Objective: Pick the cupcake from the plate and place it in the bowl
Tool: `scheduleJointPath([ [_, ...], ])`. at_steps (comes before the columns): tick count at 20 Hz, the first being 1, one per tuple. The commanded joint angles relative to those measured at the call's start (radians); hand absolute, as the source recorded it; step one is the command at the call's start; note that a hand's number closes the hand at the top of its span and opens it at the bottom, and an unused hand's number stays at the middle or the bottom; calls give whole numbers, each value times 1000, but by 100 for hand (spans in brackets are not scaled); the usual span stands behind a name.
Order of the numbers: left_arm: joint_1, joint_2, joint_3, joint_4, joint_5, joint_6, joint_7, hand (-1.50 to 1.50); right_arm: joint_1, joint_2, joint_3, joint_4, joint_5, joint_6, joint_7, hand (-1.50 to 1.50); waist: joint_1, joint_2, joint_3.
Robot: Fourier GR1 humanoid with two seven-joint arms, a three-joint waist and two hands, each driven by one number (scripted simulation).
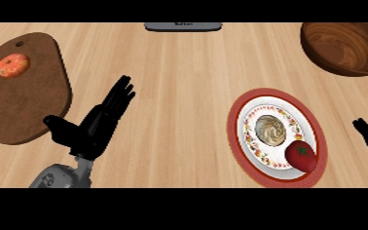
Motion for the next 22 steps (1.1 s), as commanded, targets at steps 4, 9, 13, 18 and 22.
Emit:
scheduleJointPath([
  [4, -28, -5, -6, 3, 7, -46, 28, 0, -162, -4, 103, -160, 48, 301, 525, -150, 39, 5, 3],
  [9, -84, -53, 9, 47, -13, -28, 32, 0, -410, 79, 162, -71, 11, 448, 781, -150, 32, 3, 5],
  [13, -23, -44, 10, 50, -35, -44, -9, 0, -480, 118, 139, 19, -30, 507, 844, -150, 30, 2, 6],
  [18, -16, -65, 16, 41, -30, -48, 18, 0, -484, 132, 131, 114, -49, 532, 814, -150, 20, 0, 7],
  [22, -62, -71, 49, 68, -46, -40, 29, 0, -494, 201, 198, 200, 12, 501, 810, -150, 15, 0, 7],
])
